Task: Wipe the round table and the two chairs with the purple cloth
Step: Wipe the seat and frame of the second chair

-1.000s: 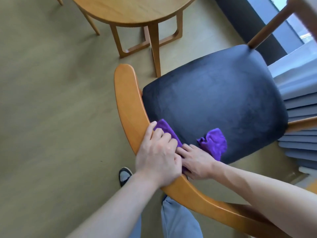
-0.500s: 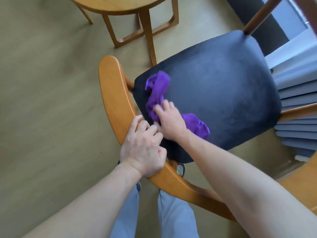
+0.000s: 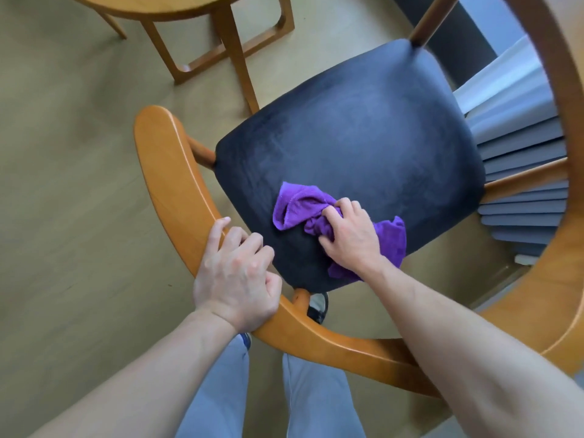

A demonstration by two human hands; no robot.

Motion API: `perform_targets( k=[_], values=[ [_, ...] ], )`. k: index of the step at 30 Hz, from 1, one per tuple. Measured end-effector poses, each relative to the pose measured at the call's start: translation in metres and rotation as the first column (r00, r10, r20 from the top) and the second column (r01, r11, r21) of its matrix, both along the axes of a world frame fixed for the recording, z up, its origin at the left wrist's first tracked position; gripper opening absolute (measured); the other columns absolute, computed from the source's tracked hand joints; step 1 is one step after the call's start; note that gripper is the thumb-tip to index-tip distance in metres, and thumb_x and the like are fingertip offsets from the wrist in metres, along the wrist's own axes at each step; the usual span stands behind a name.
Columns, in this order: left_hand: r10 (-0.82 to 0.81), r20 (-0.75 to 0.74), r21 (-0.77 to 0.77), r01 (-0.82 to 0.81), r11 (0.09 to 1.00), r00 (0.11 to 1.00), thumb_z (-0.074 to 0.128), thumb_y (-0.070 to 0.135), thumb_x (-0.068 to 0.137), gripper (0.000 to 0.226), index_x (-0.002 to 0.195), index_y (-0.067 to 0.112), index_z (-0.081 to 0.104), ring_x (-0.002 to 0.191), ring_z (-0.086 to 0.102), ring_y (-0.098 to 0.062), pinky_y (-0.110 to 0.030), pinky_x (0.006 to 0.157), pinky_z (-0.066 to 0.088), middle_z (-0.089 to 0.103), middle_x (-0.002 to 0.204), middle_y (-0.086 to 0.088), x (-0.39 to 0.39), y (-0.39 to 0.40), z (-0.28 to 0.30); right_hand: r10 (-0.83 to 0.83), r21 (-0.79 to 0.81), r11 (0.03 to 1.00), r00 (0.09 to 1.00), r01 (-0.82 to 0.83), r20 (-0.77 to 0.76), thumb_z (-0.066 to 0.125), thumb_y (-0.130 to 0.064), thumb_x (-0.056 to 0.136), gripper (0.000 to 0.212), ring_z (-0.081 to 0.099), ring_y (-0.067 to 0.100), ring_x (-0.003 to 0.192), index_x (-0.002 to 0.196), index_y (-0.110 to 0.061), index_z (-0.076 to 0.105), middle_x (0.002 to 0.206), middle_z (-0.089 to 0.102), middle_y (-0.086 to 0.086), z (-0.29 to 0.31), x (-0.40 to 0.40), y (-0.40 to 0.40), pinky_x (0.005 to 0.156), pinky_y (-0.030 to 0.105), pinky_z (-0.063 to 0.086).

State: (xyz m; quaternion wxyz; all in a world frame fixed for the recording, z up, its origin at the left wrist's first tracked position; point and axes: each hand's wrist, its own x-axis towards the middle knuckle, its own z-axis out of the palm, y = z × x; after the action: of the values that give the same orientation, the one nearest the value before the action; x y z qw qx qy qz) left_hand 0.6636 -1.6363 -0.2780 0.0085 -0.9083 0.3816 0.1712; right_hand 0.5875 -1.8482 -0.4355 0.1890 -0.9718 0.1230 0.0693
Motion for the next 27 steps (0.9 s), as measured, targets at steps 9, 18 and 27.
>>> perform_targets(
  k=[9,18,27],
  values=[
    [-0.015,0.034,-0.002,0.015,1.0,0.999,0.045,0.026,0.074,0.021,0.067,0.016,0.062,0.084,0.052,-0.03,-0.052,0.116,0.028,0.058,0.077,-0.003,0.001,0.003,0.001,0.386,0.153,0.918,0.912,-0.366,-0.136,0.066,-0.033,0.083,0.053,0.047,0.034,0.096,0.13,-0.013,0.051,0.119,0.048,0.016,0.017,-0.001,0.073,0.079,0.046,0.05],
    [-0.011,0.054,-0.025,0.013,1.0,0.998,0.04,0.029,0.077,0.029,0.067,0.016,0.063,0.083,0.054,-0.029,-0.058,0.112,0.033,0.062,0.078,-0.005,-0.001,0.0,-0.002,-0.443,0.107,0.884,0.888,0.456,-0.124,0.066,-0.019,0.081,0.046,0.046,0.037,0.105,0.124,-0.01,0.052,0.123,0.046,0.017,0.018,0.055,-0.004,0.084,0.047,0.048],
    [-0.009,0.046,-0.017,0.01,1.0,0.999,0.042,0.029,0.076,0.026,0.067,0.017,0.062,0.083,0.053,-0.028,-0.054,0.115,0.03,0.06,0.077,-0.003,-0.002,-0.001,-0.001,0.532,0.255,0.84,0.819,-0.479,-0.214,0.068,-0.031,0.083,0.05,0.047,0.033,0.107,0.129,-0.016,0.051,0.125,0.047,0.012,0.022,-0.006,0.042,0.076,0.044,0.051]
  ],
)
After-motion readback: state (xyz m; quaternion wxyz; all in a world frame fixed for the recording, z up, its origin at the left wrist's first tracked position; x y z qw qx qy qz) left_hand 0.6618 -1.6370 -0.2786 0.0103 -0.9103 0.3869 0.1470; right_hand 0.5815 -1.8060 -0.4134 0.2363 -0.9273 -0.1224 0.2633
